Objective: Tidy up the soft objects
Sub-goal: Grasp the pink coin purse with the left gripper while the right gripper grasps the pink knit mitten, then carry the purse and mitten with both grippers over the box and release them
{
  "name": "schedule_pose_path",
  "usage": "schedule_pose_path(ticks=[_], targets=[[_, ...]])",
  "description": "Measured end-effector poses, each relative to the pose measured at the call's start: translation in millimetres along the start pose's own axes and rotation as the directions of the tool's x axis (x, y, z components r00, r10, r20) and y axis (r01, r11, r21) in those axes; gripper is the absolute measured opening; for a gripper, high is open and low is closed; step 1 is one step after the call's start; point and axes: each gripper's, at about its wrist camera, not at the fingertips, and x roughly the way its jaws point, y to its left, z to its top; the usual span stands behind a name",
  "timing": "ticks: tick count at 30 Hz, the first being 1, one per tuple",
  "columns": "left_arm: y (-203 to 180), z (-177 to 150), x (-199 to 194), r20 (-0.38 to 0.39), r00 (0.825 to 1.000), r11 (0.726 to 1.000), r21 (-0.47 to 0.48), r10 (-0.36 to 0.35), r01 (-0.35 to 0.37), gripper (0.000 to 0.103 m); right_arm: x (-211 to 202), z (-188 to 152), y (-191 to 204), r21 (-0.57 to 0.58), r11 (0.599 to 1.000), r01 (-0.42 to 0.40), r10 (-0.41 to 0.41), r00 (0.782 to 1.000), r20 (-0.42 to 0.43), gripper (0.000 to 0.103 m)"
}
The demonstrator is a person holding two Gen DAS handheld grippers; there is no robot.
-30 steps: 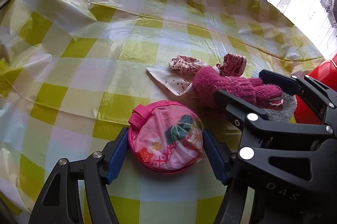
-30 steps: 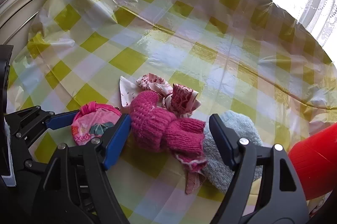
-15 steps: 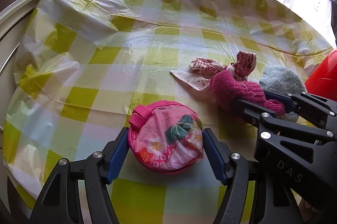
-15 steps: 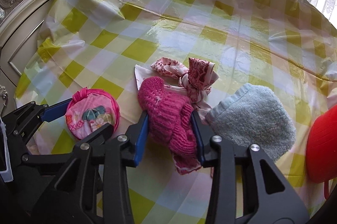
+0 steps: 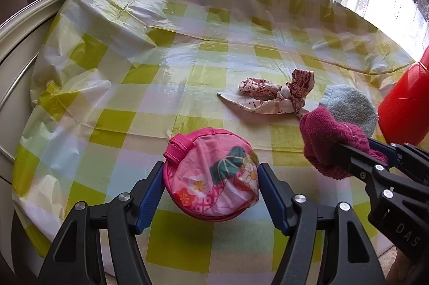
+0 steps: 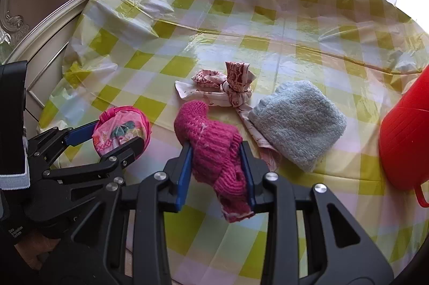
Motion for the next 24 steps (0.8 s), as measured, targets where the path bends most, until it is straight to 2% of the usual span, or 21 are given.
schedule_pose_path(ticks=[8, 15, 19, 24], targets=[[-9, -12, -28, 0.041, 0.997, 0.997, 0.026, -0.067, 0.066, 0.069, -35, -32, -19, 0.057, 0.998, 0.036, -0.036, 0.999, 0.004, 0.037], [-41, -30, -56, 0.047, 0.99, 0.988, 0.083, -0.131, 0.127, 0.069, -77, -67, -46, 0.117, 0.99, 0.076, -0.078, 0.997, 0.015, 0.037], [-72, -42, -75, 0.045, 0.982, 0.974, 0.147, -0.182, 0.173, 0.069, -100, -87, -64, 0.151, 0.983, 0.105, -0.109, 0.994, 0.019, 0.037], [-119, -57, -95, 0.027, 0.964, 0.939, 0.236, -0.265, 0.252, 0.069, -131, -116, -94, 0.202, 0.967, 0.154, -0.159, 0.987, 0.011, 0.037]])
